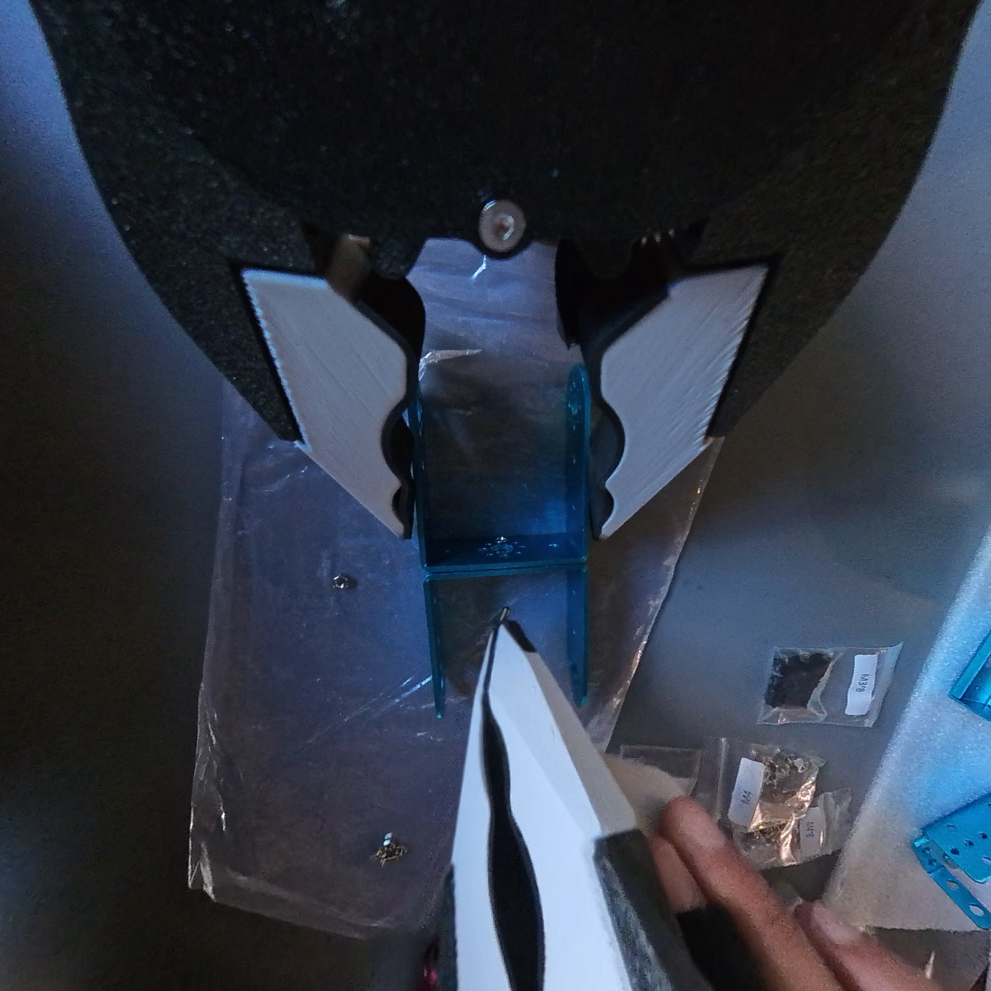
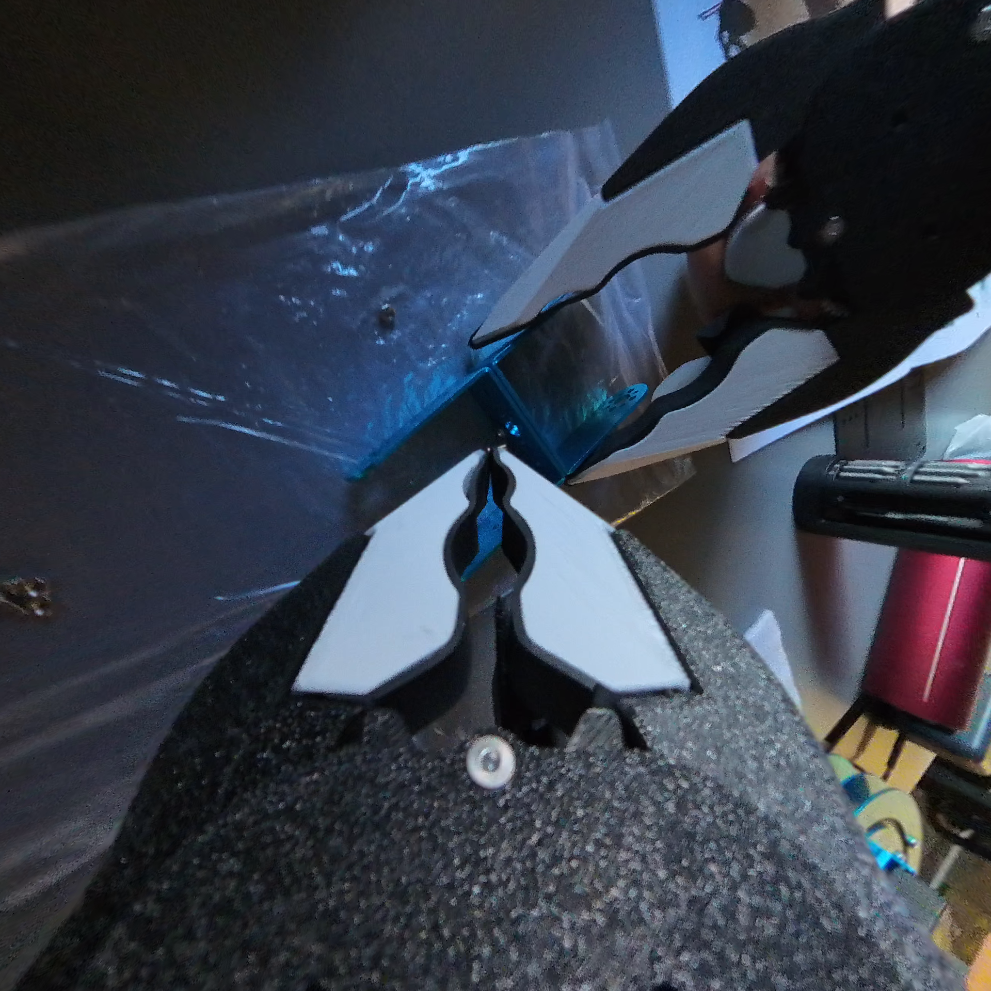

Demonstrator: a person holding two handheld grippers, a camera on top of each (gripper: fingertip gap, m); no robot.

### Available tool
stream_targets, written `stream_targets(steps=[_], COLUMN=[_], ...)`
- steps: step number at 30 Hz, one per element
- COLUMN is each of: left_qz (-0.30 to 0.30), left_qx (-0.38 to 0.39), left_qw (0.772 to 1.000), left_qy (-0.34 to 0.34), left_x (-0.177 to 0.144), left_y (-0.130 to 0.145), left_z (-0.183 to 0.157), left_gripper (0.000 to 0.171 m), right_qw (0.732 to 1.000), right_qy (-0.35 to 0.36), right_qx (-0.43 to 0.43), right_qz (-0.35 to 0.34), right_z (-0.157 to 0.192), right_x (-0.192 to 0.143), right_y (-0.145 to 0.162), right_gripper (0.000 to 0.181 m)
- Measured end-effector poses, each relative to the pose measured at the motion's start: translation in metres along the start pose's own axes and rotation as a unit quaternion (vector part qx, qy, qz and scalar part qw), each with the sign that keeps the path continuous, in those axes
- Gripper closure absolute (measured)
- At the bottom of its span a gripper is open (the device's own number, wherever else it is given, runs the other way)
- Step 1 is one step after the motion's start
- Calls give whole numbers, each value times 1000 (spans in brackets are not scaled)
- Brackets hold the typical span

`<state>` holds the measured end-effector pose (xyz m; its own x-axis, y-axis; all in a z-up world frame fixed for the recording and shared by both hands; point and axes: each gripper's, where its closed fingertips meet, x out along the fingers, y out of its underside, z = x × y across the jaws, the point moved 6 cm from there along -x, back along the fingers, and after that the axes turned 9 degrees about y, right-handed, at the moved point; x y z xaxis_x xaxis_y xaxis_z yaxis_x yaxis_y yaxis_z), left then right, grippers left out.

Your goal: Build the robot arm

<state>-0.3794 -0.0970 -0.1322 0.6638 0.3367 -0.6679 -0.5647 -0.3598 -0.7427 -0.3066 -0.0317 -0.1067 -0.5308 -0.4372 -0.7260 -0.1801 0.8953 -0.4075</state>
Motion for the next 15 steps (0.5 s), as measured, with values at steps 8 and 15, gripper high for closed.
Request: stream_targets(steps=[8,15], left_qz=[-2,-2], left_qx=[0,1], left_qw=[1000,1000], left_qy=[2,3], left_x=[0,0], left_y=[0,0], left_z=[0,-1], left_gripper=[106,106], right_qw=[998,997], right_qy=[-21,-26], right_qx=[-58,-70], right_qz=[-27,-29], right_z=[-5,-5], right_x=[11,15], right_y=[1,0], right_gripper=[181,181])
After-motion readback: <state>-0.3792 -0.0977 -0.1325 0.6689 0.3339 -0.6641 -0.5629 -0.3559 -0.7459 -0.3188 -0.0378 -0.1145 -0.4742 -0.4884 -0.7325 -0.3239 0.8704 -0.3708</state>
